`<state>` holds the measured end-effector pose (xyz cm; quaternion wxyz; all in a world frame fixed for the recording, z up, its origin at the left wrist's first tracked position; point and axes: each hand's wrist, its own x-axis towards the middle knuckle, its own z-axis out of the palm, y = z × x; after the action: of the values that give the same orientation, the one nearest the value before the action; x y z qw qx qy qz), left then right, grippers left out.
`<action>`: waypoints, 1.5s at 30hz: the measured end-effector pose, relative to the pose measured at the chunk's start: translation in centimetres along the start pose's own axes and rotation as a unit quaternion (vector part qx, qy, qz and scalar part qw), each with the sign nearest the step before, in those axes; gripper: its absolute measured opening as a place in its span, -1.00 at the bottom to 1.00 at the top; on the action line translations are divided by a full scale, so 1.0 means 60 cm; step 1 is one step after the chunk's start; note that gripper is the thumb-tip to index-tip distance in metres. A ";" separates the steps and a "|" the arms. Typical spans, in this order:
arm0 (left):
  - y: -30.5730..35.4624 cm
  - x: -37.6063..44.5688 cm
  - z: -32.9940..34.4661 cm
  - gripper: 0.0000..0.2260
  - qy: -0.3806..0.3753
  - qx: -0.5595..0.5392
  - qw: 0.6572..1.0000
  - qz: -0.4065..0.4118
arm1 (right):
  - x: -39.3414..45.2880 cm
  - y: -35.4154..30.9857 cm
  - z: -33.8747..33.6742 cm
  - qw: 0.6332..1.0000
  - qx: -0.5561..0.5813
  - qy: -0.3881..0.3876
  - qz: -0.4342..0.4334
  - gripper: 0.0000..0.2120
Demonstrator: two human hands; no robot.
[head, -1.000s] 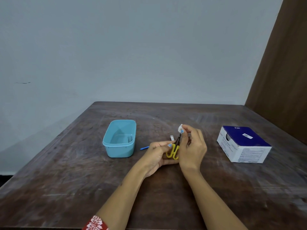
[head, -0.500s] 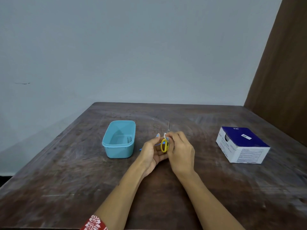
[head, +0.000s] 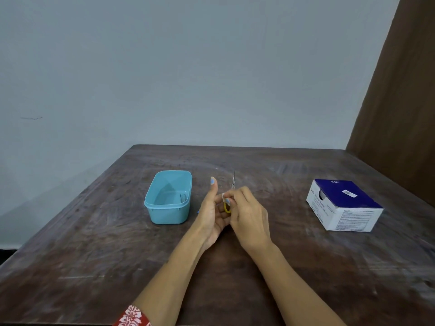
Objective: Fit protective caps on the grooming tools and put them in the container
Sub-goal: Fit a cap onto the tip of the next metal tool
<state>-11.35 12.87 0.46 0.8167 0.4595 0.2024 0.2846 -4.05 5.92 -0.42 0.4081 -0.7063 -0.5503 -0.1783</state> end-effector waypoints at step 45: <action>-0.001 -0.003 0.004 -0.73 0.029 0.017 0.999 0.039 | 0.001 0.008 0.004 0.989 -0.026 0.143 0.011 -0.87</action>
<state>-11.31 12.58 0.55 0.7910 0.4719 0.2129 0.3260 -3.67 6.12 -0.72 0.4657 -0.6899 -0.4737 -0.2876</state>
